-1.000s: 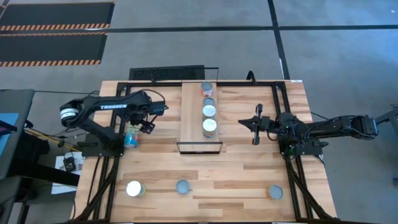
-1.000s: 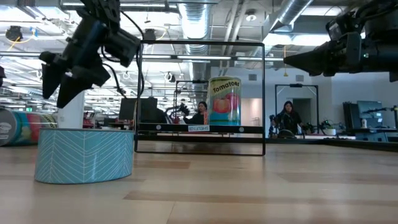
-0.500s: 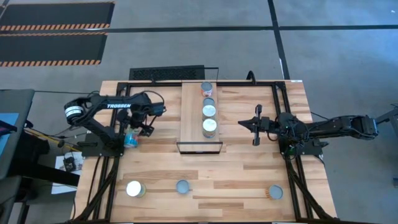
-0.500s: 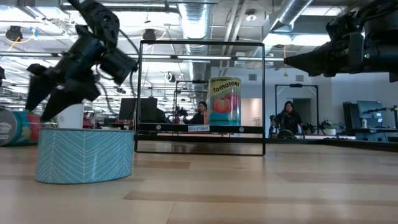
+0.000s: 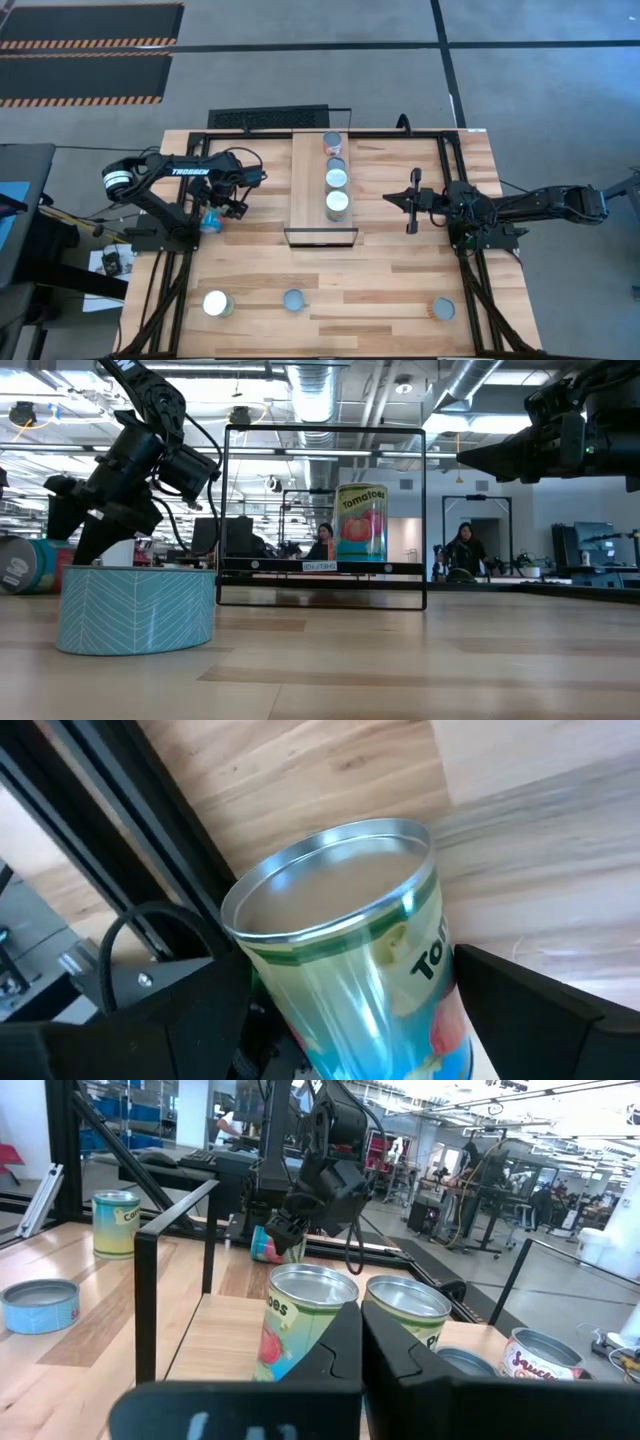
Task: Pick and place cans onto a shelf
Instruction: Put the canned tomatoes on the shelf and align them with the other tomato cans
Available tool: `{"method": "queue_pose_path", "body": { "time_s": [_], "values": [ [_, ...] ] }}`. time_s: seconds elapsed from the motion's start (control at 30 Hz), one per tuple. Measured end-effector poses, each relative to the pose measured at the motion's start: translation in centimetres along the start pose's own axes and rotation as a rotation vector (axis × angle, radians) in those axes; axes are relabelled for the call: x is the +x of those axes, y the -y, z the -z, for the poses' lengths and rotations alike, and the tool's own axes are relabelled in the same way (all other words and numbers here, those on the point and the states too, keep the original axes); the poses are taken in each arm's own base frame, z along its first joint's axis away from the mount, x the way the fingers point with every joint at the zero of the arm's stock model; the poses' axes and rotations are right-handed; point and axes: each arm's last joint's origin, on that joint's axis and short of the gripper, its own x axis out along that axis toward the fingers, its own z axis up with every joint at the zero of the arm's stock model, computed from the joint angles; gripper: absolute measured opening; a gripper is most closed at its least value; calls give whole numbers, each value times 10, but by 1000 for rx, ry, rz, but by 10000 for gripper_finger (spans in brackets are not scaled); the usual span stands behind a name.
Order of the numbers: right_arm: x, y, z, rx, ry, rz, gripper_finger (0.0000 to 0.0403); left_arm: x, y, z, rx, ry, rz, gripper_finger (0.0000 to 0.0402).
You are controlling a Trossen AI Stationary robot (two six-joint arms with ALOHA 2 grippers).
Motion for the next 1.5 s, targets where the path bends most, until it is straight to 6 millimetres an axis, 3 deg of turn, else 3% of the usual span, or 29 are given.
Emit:
{"method": "queue_pose_path", "body": {
  "time_s": [0.4, 0.7, 0.93, 1.07, 1.33, 1.5],
  "values": [
    [0, 0, 0, 0, 0, 0, 11, -11, 9, 7, 114, 145, 42, 274],
    [0, 0, 0, 0, 0, 0, 11, -33, 2, 32, 171, 331, 122, 270],
    [0, 0, -1, 0, 6, 2, 11, -66, 7, 53, 195, 808, 337, 267],
    [0, 0, -1, 0, 9, 3, 11, -76, 19, 61, 249, 1096, 462, 266],
    [0, 0, -2, 4, 16, 5, 11, -56, 47, 73, 368, 1445, 632, 266],
    [0, 0, -1, 4, 15, 5, 11, -48, 52, 80, 428, 1537, 659, 266]
  ]
}}
